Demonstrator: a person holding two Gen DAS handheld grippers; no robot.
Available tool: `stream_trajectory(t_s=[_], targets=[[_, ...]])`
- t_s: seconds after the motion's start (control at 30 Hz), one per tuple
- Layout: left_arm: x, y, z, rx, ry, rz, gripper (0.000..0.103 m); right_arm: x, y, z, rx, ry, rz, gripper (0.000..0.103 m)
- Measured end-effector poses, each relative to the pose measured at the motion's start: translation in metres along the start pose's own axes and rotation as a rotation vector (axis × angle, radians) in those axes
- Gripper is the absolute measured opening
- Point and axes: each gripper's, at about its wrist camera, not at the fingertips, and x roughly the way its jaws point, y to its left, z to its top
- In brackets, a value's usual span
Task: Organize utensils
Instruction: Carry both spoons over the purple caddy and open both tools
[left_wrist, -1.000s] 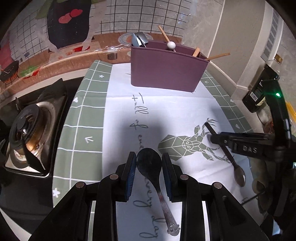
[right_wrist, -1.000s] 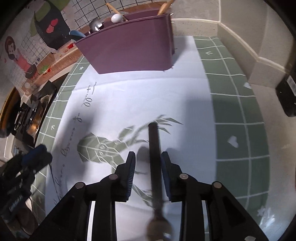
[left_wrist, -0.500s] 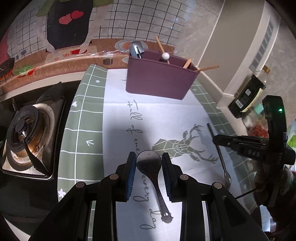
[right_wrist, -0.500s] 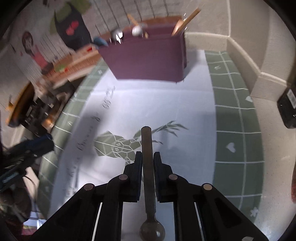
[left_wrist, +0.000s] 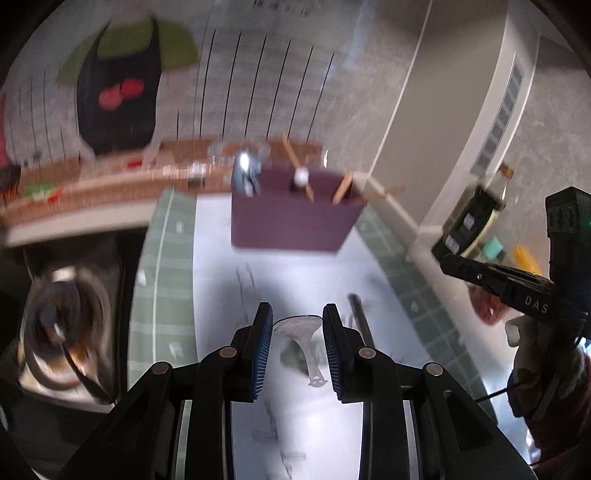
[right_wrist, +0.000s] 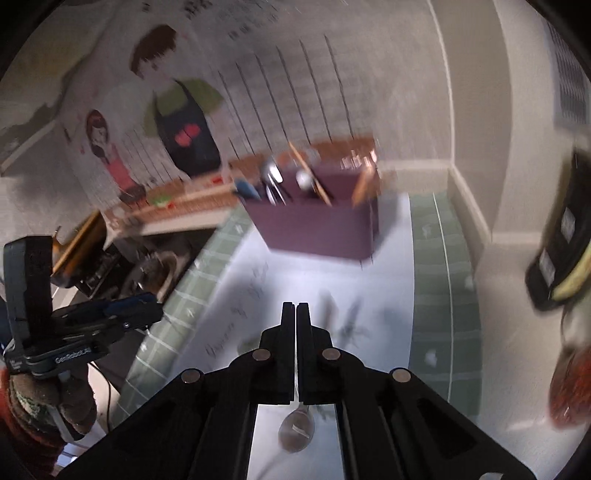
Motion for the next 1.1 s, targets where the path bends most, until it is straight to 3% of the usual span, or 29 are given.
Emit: stream_trajectory(t_s=[0.13, 0.23, 0.33, 0.5, 0.67, 0.87, 0.97, 1.03, 1.1], targets=[[-0.003, 0.001, 0.021, 0.005, -0.038, 0.008, 0.029, 0.000, 0.002, 0.023, -0.030, -0.007, 0.006, 0.001], [0.003, 0.007, 0.024, -0.003, -0.031, 0.027, 0.029, 0.023, -0.011, 0.025, -0.016, 0.116, 0.010, 0.002], [0.009, 0.017, 0.018, -0.029, -0.009, 0.033, 0.029, 0.052, -0.034, 0.006, 0.063, 0.230, -0.028, 0.007], [0.020, 0.033, 0.005, -0.052, 0.043, 0.052, 0.029, 0.092, -0.051, -0.030, 0.208, 0.348, -0.053, 0.007], [0.022, 0.045, -0.007, -0.071, 0.072, 0.042, 0.029, 0.111, -0.044, -0.046, 0.257, 0.393, -0.110, 0.007], [0.016, 0.052, -0.017, -0.092, 0.082, 0.024, 0.029, 0.126, -0.039, -0.045, 0.331, 0.379, -0.149, 0.010], [0.012, 0.054, -0.018, -0.088, 0.083, 0.024, 0.029, 0.133, -0.030, -0.041, 0.306, 0.357, -0.198, 0.014], [0.009, 0.053, -0.019, -0.082, 0.080, 0.023, 0.029, 0.141, -0.022, -0.040, 0.253, 0.362, -0.241, 0.021], [0.006, 0.053, -0.020, -0.079, 0.076, 0.019, 0.029, 0.142, -0.012, -0.040, 0.188, 0.360, -0.295, 0.020]])
